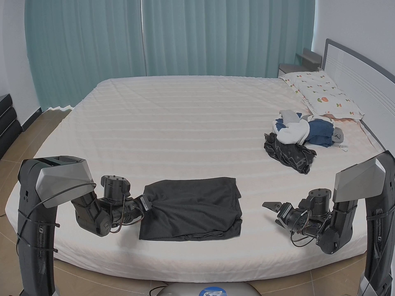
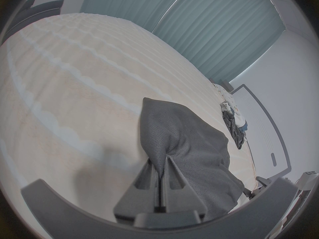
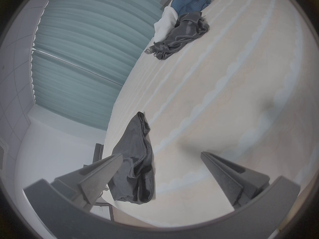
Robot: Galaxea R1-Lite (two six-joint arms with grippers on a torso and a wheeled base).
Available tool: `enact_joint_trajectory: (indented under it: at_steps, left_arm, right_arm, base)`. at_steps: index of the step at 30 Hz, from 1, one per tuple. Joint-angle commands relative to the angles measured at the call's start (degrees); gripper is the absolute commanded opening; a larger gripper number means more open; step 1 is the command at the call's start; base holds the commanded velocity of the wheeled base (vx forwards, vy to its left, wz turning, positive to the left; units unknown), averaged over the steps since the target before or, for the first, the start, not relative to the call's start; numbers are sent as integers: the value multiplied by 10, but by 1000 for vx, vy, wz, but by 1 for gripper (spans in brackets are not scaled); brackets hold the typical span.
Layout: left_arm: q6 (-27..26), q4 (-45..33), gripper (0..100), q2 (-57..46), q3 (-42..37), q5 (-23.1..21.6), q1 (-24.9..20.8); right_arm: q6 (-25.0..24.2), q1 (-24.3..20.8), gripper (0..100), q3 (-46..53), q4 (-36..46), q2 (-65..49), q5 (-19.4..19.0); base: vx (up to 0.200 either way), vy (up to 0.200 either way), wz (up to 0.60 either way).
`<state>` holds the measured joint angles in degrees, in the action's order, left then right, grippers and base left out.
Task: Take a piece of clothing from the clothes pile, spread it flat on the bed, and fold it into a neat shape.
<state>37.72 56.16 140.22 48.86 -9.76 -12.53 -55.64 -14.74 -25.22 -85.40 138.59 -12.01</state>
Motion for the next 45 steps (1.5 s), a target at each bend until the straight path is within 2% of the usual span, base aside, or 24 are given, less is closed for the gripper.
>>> enact_joint_trajectory:
  at_steps: [1, 12, 21, 22, 29, 32, 39, 45]
  left_arm:
    - [0, 2, 0, -2, -4, 0, 2]
    - [0, 3, 0, -5, -13, 1, 2]
    - [-1, 21, 0, -10, -30, 1, -2]
    - [-1, 25, 100, -9, -30, 1, -2]
    - [0, 52, 100, -8, -28, 1, -3]
    - [0, 62, 100, -2, -1, 3, -1]
    - [2, 60, 100, 58, 78, 64, -11]
    - [13, 57, 100, 65, 98, 68, -12]
  right_arm:
    - [0, 0, 100, 0, 0, 1, 0]
    - [0, 0, 100, 1, 0, 1, 0]
    - [0, 0, 100, 1, 0, 1, 0]
    - [0, 0, 100, 1, 0, 1, 1]
    - [0, -1, 100, 1, 0, 1, 1]
    - [0, -1, 100, 0, 0, 4, 1]
    - [0, -3, 100, -1, 0, 4, 2]
    - [0, -4, 100, -1, 0, 4, 3]
  base:
    - [0, 200, 0]
    - [0, 200, 0]
    - [0, 0, 0]
    - [0, 0, 0]
    - [0, 0, 0]
    - [0, 0, 0]
    - [0, 0, 0]
    - [0, 0, 0]
